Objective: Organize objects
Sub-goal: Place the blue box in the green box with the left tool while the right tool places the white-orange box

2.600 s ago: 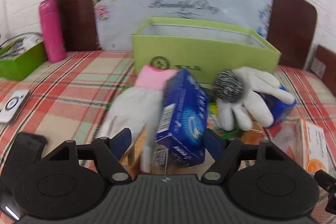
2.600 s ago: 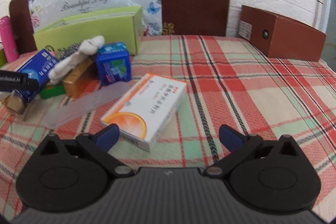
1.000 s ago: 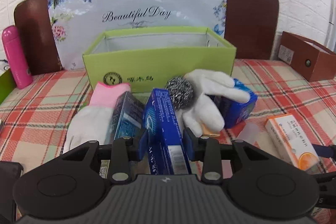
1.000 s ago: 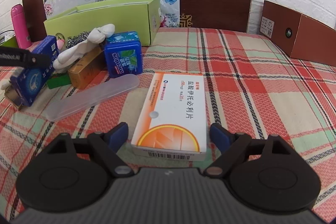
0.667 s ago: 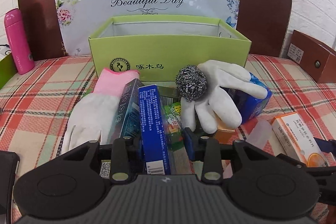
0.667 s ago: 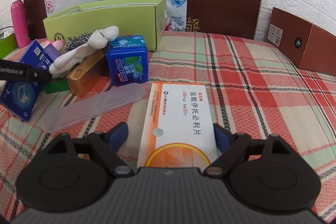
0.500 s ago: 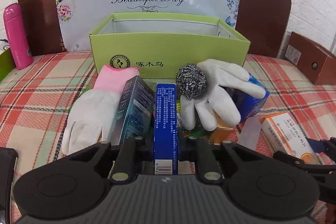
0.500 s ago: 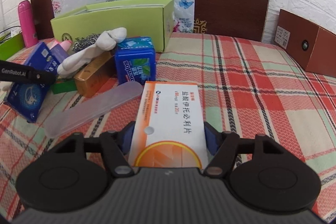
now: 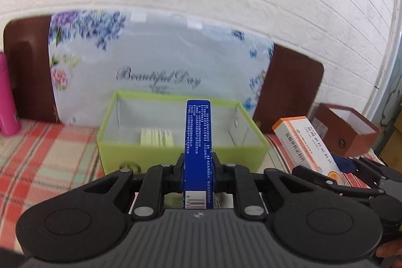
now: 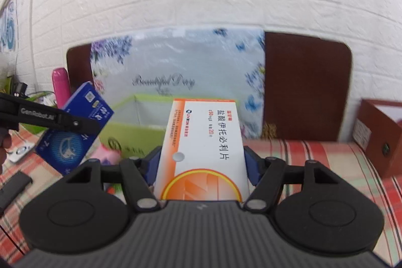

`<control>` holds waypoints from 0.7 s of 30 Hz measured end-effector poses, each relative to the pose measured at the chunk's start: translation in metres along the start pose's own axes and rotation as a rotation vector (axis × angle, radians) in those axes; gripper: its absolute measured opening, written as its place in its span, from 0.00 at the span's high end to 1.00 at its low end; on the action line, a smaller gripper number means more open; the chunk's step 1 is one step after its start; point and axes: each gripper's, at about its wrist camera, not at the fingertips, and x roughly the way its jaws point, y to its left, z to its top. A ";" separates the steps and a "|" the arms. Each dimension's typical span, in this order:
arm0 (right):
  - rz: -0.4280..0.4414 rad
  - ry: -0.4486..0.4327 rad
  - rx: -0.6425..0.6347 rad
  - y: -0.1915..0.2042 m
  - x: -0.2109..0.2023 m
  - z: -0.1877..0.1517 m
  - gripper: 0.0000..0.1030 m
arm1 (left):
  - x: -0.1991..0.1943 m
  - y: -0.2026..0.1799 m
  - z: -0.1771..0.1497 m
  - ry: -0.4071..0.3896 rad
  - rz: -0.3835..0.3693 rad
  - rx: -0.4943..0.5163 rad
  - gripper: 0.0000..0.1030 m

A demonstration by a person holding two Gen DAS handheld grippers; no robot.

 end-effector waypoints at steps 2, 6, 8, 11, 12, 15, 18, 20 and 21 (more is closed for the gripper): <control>-0.021 -0.009 -0.012 0.001 0.020 0.016 0.37 | 0.011 0.006 0.017 -0.008 0.019 -0.003 0.83; -0.123 0.018 -0.034 -0.005 0.074 0.039 0.37 | 0.045 0.023 0.043 0.010 0.043 -0.046 0.83; -0.174 0.039 -0.076 -0.006 0.103 0.042 0.37 | 0.064 0.031 0.050 0.027 0.067 -0.048 0.83; -0.209 0.084 -0.114 -0.007 0.143 0.043 0.37 | 0.093 0.045 0.056 0.060 0.092 -0.059 0.83; -0.214 0.100 -0.118 -0.008 0.155 0.042 0.37 | 0.100 0.049 0.057 0.071 0.094 -0.067 0.83; -0.212 0.125 -0.146 -0.005 0.180 0.038 0.37 | 0.123 0.064 0.060 0.101 0.100 -0.098 0.83; -0.193 0.144 -0.181 0.000 0.196 0.032 0.37 | 0.135 0.070 0.060 0.111 0.098 -0.103 0.83; -0.195 0.136 -0.211 0.004 0.204 0.030 0.37 | 0.144 0.071 0.059 0.119 0.095 -0.096 0.83; -0.190 0.140 -0.221 0.006 0.209 0.030 0.37 | 0.147 0.072 0.058 0.126 0.092 -0.094 0.83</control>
